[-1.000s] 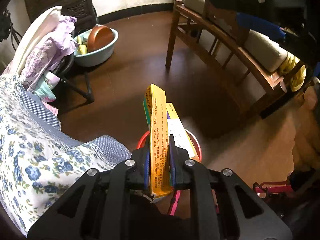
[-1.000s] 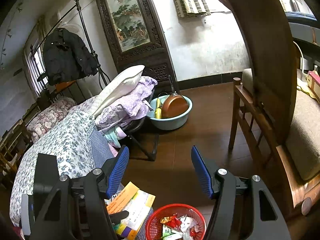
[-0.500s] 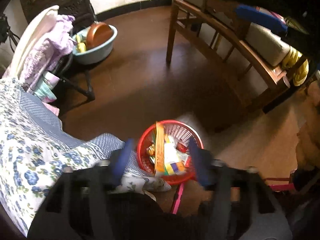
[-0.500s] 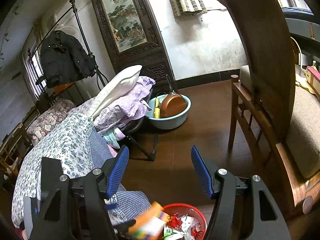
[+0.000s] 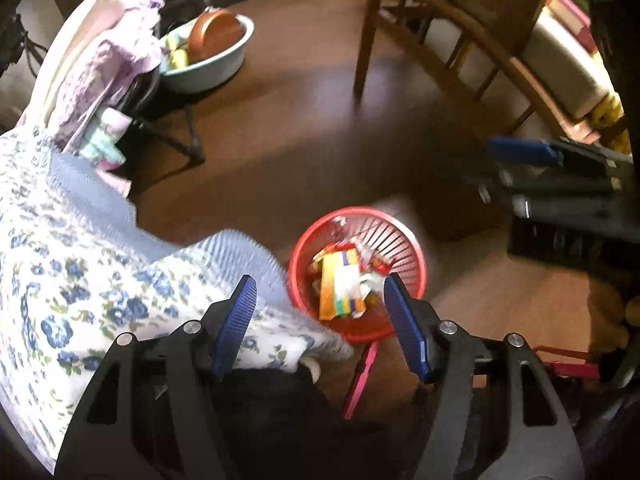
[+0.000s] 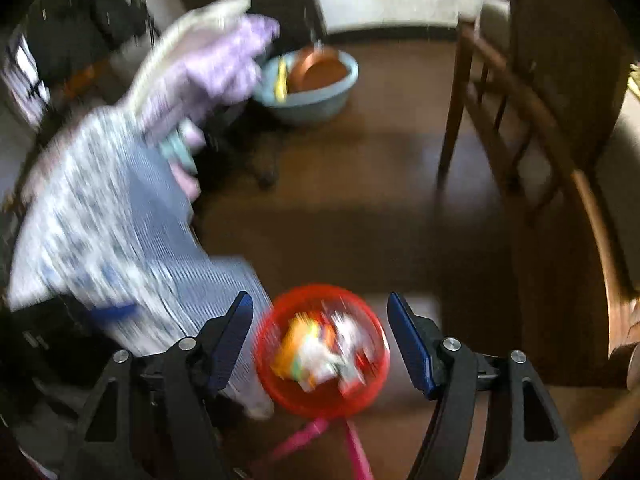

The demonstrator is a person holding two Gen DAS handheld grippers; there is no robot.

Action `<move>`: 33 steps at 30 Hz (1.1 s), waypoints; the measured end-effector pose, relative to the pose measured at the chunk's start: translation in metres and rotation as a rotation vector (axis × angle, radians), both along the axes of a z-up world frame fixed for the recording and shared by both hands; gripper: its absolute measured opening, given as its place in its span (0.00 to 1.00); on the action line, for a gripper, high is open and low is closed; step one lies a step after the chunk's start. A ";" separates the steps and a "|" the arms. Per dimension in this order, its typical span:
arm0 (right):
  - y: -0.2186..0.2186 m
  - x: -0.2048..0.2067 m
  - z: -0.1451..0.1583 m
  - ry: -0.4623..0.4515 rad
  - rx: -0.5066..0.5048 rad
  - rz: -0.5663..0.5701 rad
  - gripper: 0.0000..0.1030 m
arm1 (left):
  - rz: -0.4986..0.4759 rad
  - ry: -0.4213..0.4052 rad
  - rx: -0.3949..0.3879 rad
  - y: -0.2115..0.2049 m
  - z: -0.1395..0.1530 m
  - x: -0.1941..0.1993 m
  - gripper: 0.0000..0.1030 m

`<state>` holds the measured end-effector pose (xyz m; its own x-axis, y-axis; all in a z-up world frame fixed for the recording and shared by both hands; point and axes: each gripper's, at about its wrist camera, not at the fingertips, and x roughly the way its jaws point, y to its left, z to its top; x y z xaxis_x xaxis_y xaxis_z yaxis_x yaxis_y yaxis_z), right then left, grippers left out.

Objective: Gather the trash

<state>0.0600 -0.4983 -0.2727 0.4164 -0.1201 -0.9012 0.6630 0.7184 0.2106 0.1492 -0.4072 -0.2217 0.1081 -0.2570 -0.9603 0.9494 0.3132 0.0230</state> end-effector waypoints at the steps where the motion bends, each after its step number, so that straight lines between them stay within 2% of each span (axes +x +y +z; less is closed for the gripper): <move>1: 0.003 -0.002 -0.007 0.033 0.011 0.025 0.67 | 0.005 -0.012 0.011 0.000 -0.001 -0.001 0.63; 3: 0.008 -0.005 -0.016 0.078 0.024 0.060 0.67 | 0.008 -0.022 0.027 0.001 -0.003 -0.002 0.65; 6: 0.018 -0.017 -0.028 0.131 0.027 0.098 0.67 | 0.020 0.031 0.029 -0.001 -0.007 -0.006 0.66; 9: 0.026 -0.024 -0.033 0.149 0.024 0.129 0.67 | 0.005 -0.027 0.053 -0.003 -0.010 -0.017 0.66; 12: 0.027 -0.028 -0.036 0.148 0.030 0.144 0.67 | -0.006 -0.077 0.060 -0.004 -0.010 -0.024 0.66; 21: 0.026 -0.034 -0.038 0.128 0.059 0.173 0.67 | 0.039 -0.082 0.045 -0.005 -0.008 -0.019 0.66; 33: 0.030 -0.030 -0.035 0.113 0.063 0.197 0.67 | 0.047 -0.081 0.018 -0.002 -0.004 -0.019 0.68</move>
<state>0.0297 -0.4685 -0.3078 0.3221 0.0114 -0.9466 0.5334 0.8239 0.1914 0.1300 -0.4096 -0.2259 0.1971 -0.2322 -0.9525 0.9284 0.3564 0.1052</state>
